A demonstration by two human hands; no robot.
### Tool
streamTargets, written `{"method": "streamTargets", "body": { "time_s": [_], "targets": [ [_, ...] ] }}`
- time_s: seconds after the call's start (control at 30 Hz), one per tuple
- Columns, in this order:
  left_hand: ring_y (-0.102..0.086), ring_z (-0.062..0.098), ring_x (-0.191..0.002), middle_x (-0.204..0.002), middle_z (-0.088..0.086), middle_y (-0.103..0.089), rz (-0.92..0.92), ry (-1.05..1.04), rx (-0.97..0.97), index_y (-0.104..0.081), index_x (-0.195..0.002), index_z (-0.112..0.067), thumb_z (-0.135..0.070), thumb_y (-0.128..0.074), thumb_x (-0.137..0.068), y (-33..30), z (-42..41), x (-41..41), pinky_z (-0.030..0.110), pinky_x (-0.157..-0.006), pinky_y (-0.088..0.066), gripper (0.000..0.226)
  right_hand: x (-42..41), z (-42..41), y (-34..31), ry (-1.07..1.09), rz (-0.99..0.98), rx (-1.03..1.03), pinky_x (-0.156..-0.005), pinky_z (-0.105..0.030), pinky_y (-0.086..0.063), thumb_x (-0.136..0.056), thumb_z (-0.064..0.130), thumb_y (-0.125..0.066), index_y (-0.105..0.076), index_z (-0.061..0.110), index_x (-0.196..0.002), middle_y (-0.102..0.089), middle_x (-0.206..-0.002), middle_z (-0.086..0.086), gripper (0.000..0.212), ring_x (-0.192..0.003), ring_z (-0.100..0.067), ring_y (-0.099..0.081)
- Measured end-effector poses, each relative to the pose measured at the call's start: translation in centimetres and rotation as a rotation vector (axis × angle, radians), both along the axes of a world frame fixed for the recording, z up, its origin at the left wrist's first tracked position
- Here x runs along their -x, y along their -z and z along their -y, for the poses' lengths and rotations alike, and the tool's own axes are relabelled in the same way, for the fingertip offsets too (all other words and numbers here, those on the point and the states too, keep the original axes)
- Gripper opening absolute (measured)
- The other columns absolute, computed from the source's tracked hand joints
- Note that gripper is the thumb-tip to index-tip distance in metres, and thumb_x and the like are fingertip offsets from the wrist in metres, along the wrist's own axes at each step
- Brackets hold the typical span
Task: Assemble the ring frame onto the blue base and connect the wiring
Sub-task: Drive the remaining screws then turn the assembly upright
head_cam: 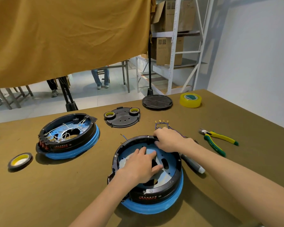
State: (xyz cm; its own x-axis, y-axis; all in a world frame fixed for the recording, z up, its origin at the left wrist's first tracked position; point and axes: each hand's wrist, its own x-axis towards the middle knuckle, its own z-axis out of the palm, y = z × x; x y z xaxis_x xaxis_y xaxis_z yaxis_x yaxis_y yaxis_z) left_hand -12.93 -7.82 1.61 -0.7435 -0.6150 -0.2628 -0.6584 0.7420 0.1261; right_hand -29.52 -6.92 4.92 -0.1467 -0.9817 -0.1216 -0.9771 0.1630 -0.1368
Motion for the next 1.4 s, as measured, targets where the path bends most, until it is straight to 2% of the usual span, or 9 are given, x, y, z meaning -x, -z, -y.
{"method": "streamTargets", "body": {
  "time_s": [0.07,0.23,0.43,0.6,0.73,0.9,1.07,1.27,1.4],
  "targets": [
    [-0.014,0.035,-0.156,-0.17,0.015,-0.013,-0.014,0.026,-0.016,-0.022,-0.162,-0.028,-0.062,-0.038,-0.103,0.0,-0.1,-0.1,0.048,-0.124,-0.02,0.07,0.3,-0.2,0.5,0.022,-0.094,0.083,-0.063,-0.035,-0.04,-0.098,0.013,-0.054,-0.056,0.009,-0.09,-0.057,-0.087,-0.011,0.009,-0.082,-0.036,-0.059],
    [-0.019,0.033,-0.154,-0.169,0.011,-0.015,-0.049,0.097,-0.067,-0.024,-0.162,-0.032,-0.063,-0.039,-0.102,-0.4,0.0,-0.1,0.044,-0.122,-0.023,0.069,0.3,-1.2,0.7,0.063,-0.197,0.084,-0.056,-0.032,-0.035,-0.09,0.008,-0.059,-0.035,0.016,-0.068,-0.043,-0.071,-0.004,0.034,-0.067,-0.031,-0.052],
    [-0.01,0.024,-0.158,-0.172,0.001,-0.013,-0.133,0.149,-0.159,-0.033,-0.159,-0.036,-0.055,-0.045,-0.105,-0.9,0.3,-0.4,0.044,-0.126,-0.015,0.058,1.2,-1.0,-2.1,0.13,-0.092,-0.185,-0.052,-0.029,-0.043,-0.086,0.013,-0.061,-0.044,0.015,-0.08,-0.053,-0.084,-0.007,0.018,-0.065,-0.019,-0.056],
    [-0.016,0.037,-0.154,-0.166,0.016,-0.02,-0.038,-0.05,0.008,-0.025,-0.159,-0.023,-0.056,-0.034,-0.106,0.4,-1.6,-1.8,0.05,-0.125,-0.023,0.063,-0.6,0.2,-1.9,-0.05,0.14,-0.014,-0.094,-0.044,-0.053,-0.098,0.03,-0.058,-0.056,0.015,-0.132,-0.063,-0.129,-0.01,0.036,-0.112,-0.03,-0.061],
    [-0.011,0.039,-0.154,-0.168,0.021,-0.011,-0.014,-0.182,-0.044,-0.014,-0.162,-0.024,-0.063,-0.027,-0.104,0.2,-2.5,-1.8,0.056,-0.122,-0.024,0.071,-1.9,0.5,0.3,-0.062,-0.052,0.125,-0.07,-0.037,-0.045,-0.098,0.015,-0.056,-0.061,0.014,-0.114,-0.064,-0.111,-0.015,0.017,-0.098,-0.037,-0.064],
    [-0.037,0.033,-0.144,-0.158,0.013,-0.035,-0.055,-0.16,0.005,-0.025,-0.159,-0.019,-0.063,-0.029,-0.104,-0.5,-1.7,-1.0,0.047,-0.11,-0.04,0.07,-0.9,-1.0,-0.2,0.088,-0.257,-0.037,-0.072,-0.036,-0.043,-0.095,0.025,-0.062,-0.056,0.014,-0.11,-0.06,-0.117,-0.011,0.02,-0.106,-0.034,-0.062],
    [-0.037,0.04,-0.137,-0.142,0.018,-0.04,-0.005,-0.151,-0.047,-0.035,-0.151,-0.02,-0.063,-0.031,-0.104,-0.9,-1.8,0.7,0.05,-0.103,-0.041,0.063,0.0,-1.1,-0.4,0.082,-0.119,-0.035,-0.073,-0.036,-0.042,-0.096,0.023,-0.055,-0.048,0.013,-0.106,-0.056,-0.109,-0.012,0.015,-0.092,-0.034,-0.055],
    [-0.029,0.041,-0.144,-0.149,0.022,-0.035,-0.017,-0.088,-0.044,-0.028,-0.157,-0.021,-0.066,-0.036,-0.102,-0.4,-1.9,1.2,0.053,-0.115,-0.034,0.072,-0.8,-1.4,0.1,0.054,-0.267,0.094,-0.067,-0.036,-0.04,-0.094,0.014,-0.059,-0.05,0.013,-0.096,-0.065,-0.11,-0.015,0.009,-0.098,-0.036,-0.065],
    [-0.031,0.04,-0.142,-0.145,0.019,-0.038,-0.046,0.002,-0.08,-0.03,-0.158,-0.024,-0.063,-0.037,-0.103,-0.5,-1.3,0.9,0.051,-0.115,-0.033,0.068,-1.1,-1.9,-0.5,0.11,-0.287,0.045,-0.067,-0.034,-0.043,-0.091,0.019,-0.063,-0.06,0.011,-0.109,-0.066,-0.109,-0.011,0.02,-0.097,-0.033,-0.065]
  ]
}}
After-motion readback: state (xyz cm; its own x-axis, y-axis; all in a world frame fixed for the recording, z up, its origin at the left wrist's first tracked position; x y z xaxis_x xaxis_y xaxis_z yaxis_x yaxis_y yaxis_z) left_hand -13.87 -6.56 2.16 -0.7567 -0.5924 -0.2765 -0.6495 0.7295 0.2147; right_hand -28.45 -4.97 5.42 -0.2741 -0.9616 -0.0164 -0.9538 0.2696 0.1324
